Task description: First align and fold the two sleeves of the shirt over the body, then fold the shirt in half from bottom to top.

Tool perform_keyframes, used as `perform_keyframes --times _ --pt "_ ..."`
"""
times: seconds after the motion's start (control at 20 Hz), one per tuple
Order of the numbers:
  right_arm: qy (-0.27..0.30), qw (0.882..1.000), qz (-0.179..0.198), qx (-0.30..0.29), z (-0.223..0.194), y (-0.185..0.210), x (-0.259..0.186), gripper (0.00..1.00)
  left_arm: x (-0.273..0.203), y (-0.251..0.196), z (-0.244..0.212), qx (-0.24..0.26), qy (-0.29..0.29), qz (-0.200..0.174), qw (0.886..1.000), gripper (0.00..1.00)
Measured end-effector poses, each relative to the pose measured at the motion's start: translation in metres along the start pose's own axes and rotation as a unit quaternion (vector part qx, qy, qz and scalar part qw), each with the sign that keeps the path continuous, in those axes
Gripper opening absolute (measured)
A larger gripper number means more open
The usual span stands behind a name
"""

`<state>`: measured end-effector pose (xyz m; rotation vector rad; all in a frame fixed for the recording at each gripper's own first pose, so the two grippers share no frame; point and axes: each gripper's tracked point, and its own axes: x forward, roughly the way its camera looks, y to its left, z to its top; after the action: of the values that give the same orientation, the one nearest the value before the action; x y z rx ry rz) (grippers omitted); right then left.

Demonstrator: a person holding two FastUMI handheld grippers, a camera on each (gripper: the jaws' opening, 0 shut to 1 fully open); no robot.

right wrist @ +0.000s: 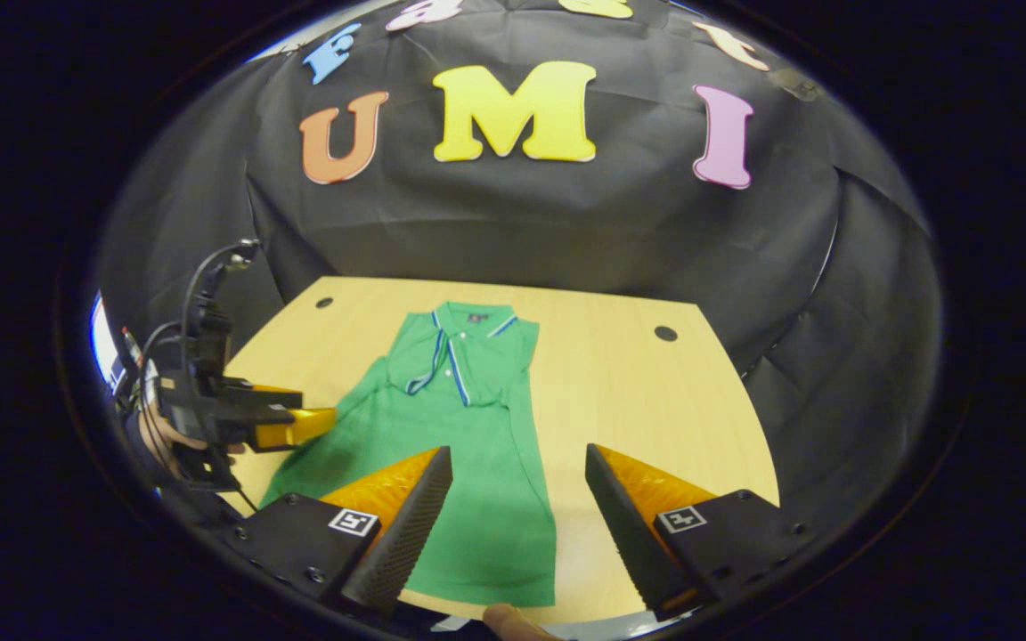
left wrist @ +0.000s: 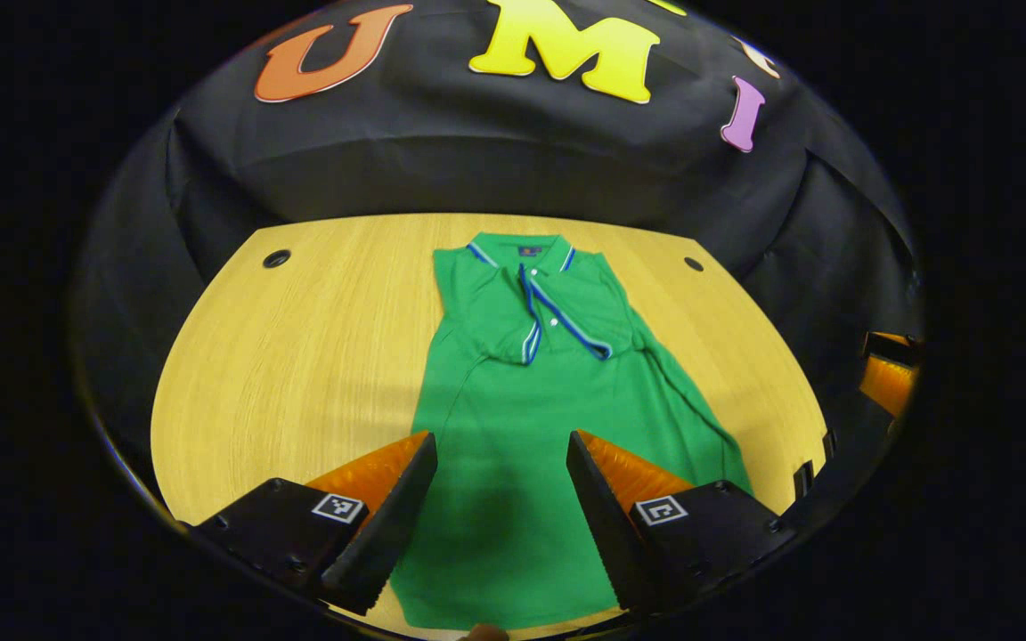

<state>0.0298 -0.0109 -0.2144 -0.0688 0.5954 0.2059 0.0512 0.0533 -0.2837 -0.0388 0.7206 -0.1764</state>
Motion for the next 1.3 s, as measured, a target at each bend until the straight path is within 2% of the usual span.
perform_keyframes --times 0.2,0.25,0.4,0.45,0.55,0.6,0.7,0.75,0.85,0.9,0.95,1.2,1.3 --pt "0.055 0.998 -0.002 -0.013 -0.047 -0.007 0.008 0.98 -0.013 0.029 -0.051 -0.024 0.039 0.019 0.999 0.95" --pt "0.066 0.998 0.0 -0.014 -0.058 -0.007 0.01 0.94 -0.018 0.034 -0.06 -0.026 0.045 0.022 0.998 0.95" --pt "0.102 0.994 0.001 -0.028 -0.098 -0.011 0.021 0.97 -0.026 0.045 -0.091 -0.03 0.077 0.032 0.996 0.95" --pt "0.118 0.992 0.002 -0.036 -0.112 -0.013 0.023 0.94 -0.029 0.046 -0.102 -0.032 0.089 0.032 0.995 0.95" --pt "0.153 0.987 0.003 -0.045 -0.139 -0.015 0.024 0.98 -0.036 0.044 -0.125 -0.036 0.119 0.026 0.992 0.95" --pt "0.167 0.985 0.008 -0.044 -0.149 -0.016 0.026 0.95 -0.04 0.046 -0.137 -0.034 0.137 0.029 0.99 0.95" --pt "0.197 0.98 0.013 -0.03 -0.17 -0.015 0.025 0.98 -0.049 0.052 -0.161 -0.025 0.179 0.039 0.983 0.95" --pt "0.218 0.976 0.011 -0.021 -0.181 -0.015 0.023 1.0 -0.054 0.056 -0.173 -0.023 0.201 0.049 0.978 0.95" --pt "0.245 0.969 0.004 -0.007 -0.195 -0.018 0.024 0.98 -0.064 0.062 -0.189 -0.025 0.233 0.063 0.97 0.95" --pt "0.26 0.966 0.005 0.001 -0.202 -0.018 0.024 0.94 -0.07 0.062 -0.184 -0.022 0.231 0.066 0.971 0.95" --pt "0.273 0.962 -0.001 0.007 -0.208 -0.019 0.024 0.98 -0.07 0.064 -0.189 -0.021 0.236 0.064 0.969 0.92" --pt "0.334 0.941 0.005 0.049 -0.227 -0.014 0.025 0.98 -0.074 0.064 -0.193 -0.025 0.299 0.066 0.952 0.91" --pt "0.362 0.931 -0.006 0.052 -0.239 -0.017 0.027 0.97 -0.074 0.063 -0.194 -0.032 0.324 0.067 0.943 0.92"
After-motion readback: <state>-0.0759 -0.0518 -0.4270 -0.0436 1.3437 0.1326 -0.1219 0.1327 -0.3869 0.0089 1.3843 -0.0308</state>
